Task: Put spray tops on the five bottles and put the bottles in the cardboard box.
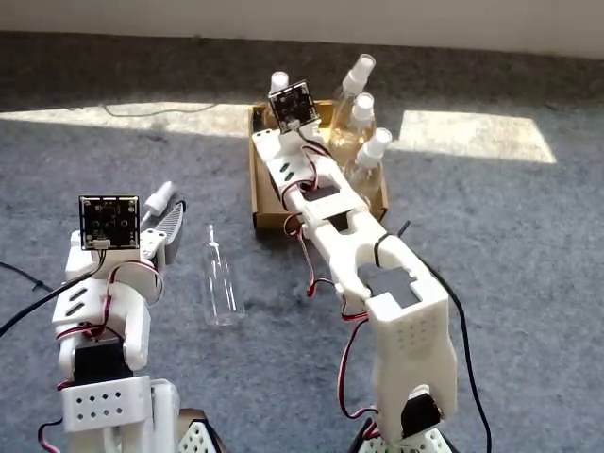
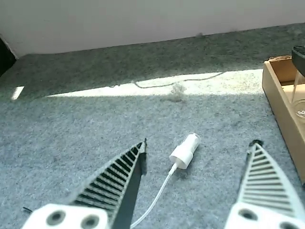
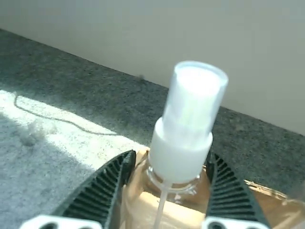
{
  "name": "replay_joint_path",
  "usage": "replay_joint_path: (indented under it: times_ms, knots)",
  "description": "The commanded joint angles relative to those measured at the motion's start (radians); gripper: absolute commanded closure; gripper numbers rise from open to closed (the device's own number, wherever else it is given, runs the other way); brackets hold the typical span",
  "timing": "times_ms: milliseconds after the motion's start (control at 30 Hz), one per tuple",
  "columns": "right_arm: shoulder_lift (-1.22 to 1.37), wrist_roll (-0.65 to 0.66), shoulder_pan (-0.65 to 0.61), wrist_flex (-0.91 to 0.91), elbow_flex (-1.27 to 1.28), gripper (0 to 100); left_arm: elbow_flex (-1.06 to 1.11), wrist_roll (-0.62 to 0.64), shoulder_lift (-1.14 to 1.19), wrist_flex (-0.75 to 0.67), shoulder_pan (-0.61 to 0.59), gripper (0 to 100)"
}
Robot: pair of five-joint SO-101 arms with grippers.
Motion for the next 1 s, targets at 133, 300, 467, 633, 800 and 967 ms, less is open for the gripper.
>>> replay_joint_path:
  times_ms: [133,300,467,633,800,967]
  knots:
    - [-0.016,-0.002,-0.015,0.01,-0.007,82.0,-0.01,0.012,-0.013,-0.015,0.016,70]
    - [-0.016,-0.006,-0.015,0.004,-0.007,82.0,-0.01,0.012,-0.013,-0.015,0.016,70]
    - [-0.016,-0.006,-0.015,0.002,-0.007,73.5,-0.01,0.012,-0.013,-0.015,0.016,70]
    - [-0.016,-0.003,-0.015,0.002,-0.007,67.5,-0.01,0.012,-0.013,-0.015,0.016,70]
    - [-0.019,-0.006,-0.015,0.002,-0.016,67.4,-0.01,0.012,-0.013,-0.015,0.016,70]
    - [-0.022,-0.005,-0.013,0.002,-0.016,67.4,-0.01,0.012,-0.013,-0.015,0.016,70]
